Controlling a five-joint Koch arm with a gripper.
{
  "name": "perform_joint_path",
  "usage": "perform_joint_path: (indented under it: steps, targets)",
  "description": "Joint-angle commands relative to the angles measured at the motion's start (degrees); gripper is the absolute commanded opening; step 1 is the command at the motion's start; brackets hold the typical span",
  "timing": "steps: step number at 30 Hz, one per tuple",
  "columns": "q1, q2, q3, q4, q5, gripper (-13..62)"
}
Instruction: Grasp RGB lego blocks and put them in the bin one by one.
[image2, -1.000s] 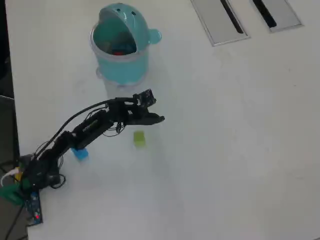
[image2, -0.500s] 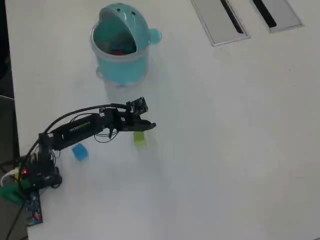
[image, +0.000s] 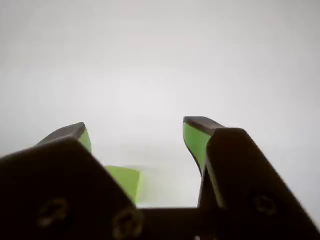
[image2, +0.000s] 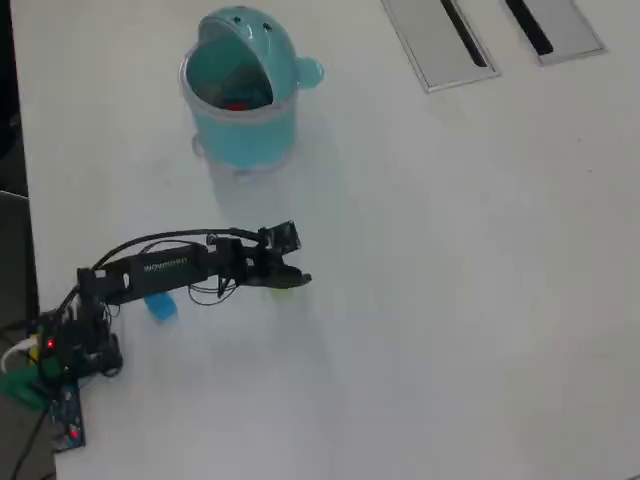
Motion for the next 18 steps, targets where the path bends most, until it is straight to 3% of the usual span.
perform_joint_path:
  steps: [1,18]
  targets:
    - [0.62,3.34,-0.79,-3.6,-0.09,34.0]
    - [-6.86,6.77,15.91,-11.43,3.34,33.9]
